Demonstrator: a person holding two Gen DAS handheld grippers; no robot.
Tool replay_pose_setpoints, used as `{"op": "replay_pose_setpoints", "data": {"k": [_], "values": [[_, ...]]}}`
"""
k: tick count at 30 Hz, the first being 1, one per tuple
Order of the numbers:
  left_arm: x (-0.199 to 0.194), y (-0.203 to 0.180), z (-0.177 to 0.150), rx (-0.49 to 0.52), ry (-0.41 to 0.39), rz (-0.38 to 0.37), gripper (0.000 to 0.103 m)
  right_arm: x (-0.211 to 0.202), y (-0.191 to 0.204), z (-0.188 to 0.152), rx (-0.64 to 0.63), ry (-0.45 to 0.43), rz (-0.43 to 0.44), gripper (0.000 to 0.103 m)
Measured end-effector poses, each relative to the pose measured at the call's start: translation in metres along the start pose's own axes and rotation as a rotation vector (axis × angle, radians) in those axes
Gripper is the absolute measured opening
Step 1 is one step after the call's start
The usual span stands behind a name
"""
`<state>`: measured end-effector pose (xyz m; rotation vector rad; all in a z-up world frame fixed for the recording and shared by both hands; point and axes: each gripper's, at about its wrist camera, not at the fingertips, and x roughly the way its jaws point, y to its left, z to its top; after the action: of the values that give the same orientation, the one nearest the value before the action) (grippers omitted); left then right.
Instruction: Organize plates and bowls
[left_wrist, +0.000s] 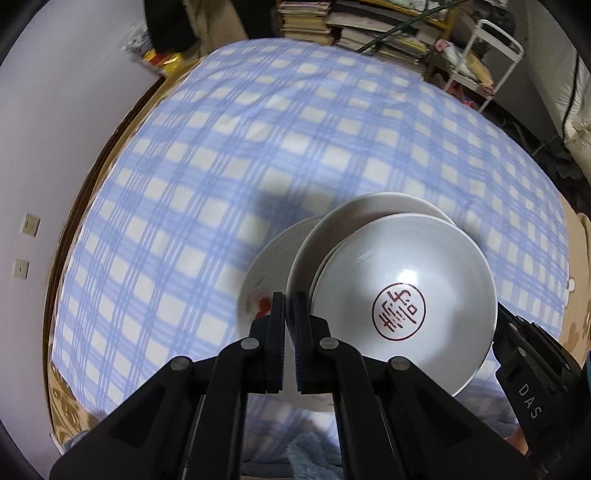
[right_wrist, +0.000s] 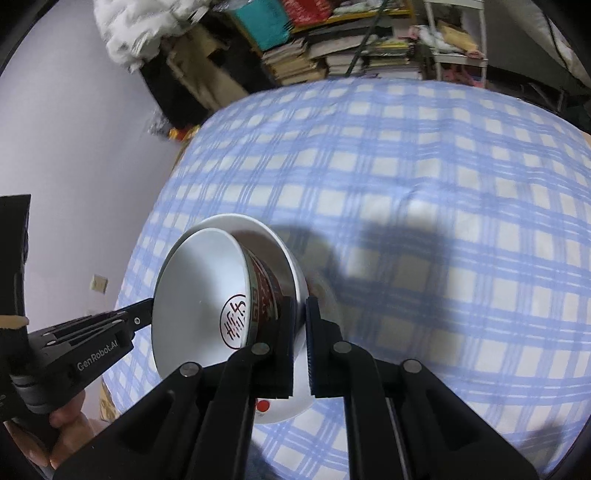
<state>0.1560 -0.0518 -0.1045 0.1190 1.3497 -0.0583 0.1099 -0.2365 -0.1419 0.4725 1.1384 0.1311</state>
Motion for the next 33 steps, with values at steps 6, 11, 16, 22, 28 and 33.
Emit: {"op": "replay_pose_setpoints", "data": {"k": [6, 11, 16, 22, 28, 33], "values": [[0.017, 0.02, -0.016, -0.03, 0.023, -0.005, 0.002, 0.023, 0.017, -0.013, -0.054, 0.033, -0.056, 0.009], [0.02, 0.025, -0.016, -0.043, -0.005, -0.03, 0.002, 0.023, 0.02, -0.013, -0.073, 0.019, -0.067, 0.008], [0.021, 0.025, -0.018, -0.032, -0.034, -0.026, 0.002, 0.026, 0.03, -0.011, -0.12, 0.011, -0.096, 0.008], [0.019, 0.027, -0.022, -0.034, -0.058, -0.028, 0.006, 0.026, 0.032, -0.01, -0.145, 0.005, -0.103, 0.008], [0.001, 0.026, -0.028, -0.006, -0.122, -0.01, 0.013, 0.012, 0.036, -0.013, -0.197, -0.049, -0.128, 0.008], [-0.02, 0.029, -0.036, -0.001, -0.179, 0.007, 0.016, -0.011, 0.042, -0.016, -0.227, -0.103, -0.116, 0.011]]}}
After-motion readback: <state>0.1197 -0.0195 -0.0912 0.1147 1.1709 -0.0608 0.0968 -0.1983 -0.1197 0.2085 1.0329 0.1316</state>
